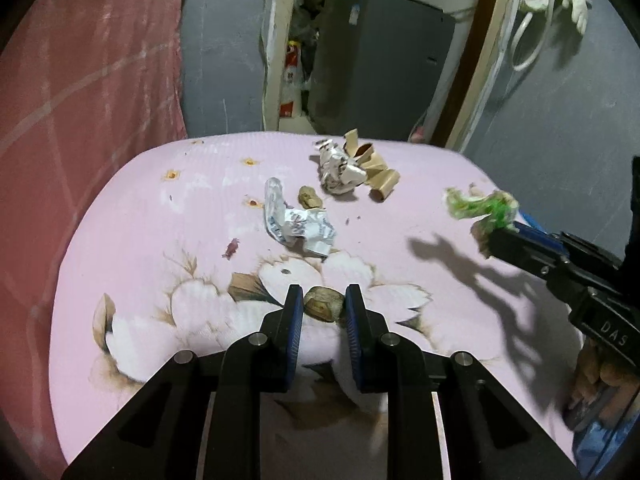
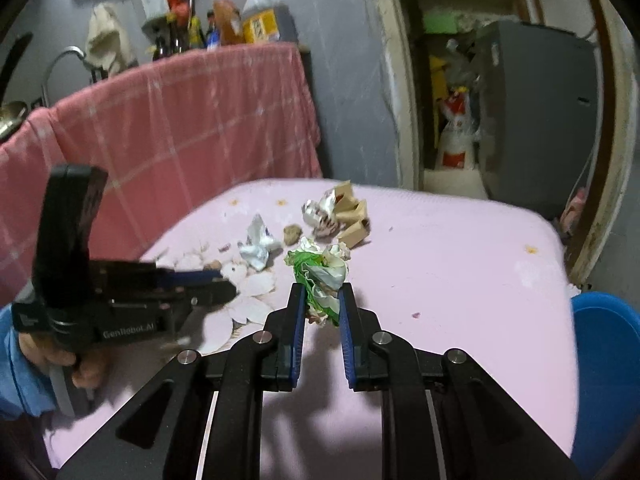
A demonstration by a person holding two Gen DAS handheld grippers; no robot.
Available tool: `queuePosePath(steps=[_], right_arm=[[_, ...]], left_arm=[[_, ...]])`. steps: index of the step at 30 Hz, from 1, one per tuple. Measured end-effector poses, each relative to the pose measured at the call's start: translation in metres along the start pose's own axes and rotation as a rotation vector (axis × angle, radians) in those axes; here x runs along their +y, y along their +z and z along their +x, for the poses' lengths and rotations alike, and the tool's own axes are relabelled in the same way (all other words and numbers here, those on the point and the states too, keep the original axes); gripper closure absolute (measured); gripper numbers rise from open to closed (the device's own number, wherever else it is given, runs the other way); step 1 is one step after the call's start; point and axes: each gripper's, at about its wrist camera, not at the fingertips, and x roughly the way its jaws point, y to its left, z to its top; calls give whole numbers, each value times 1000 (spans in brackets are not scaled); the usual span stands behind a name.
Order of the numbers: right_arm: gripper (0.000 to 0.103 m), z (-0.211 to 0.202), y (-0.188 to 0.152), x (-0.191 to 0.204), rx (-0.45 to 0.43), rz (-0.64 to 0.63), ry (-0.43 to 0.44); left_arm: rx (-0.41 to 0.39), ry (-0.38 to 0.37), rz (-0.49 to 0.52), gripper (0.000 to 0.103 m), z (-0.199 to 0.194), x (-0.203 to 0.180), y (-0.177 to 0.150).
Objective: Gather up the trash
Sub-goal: 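Carry both items over the blue bucket and open both tools to drop them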
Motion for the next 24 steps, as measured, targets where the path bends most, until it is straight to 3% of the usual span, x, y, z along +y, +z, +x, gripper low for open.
queuePosePath(steps=[4,16,24], right_arm=[[89,-26,-4,0,-114,-2,-42],[89,-88,-5,-4,-409,-7,-135],[89,-128,-6,-21,-559,14,-213]], left_arm=[[-75,17,-19,85,-8,-14,-1],[-397,-25,-63,85,-56,-54,20],[-518,-87,-7,85,-80,-101,39]])
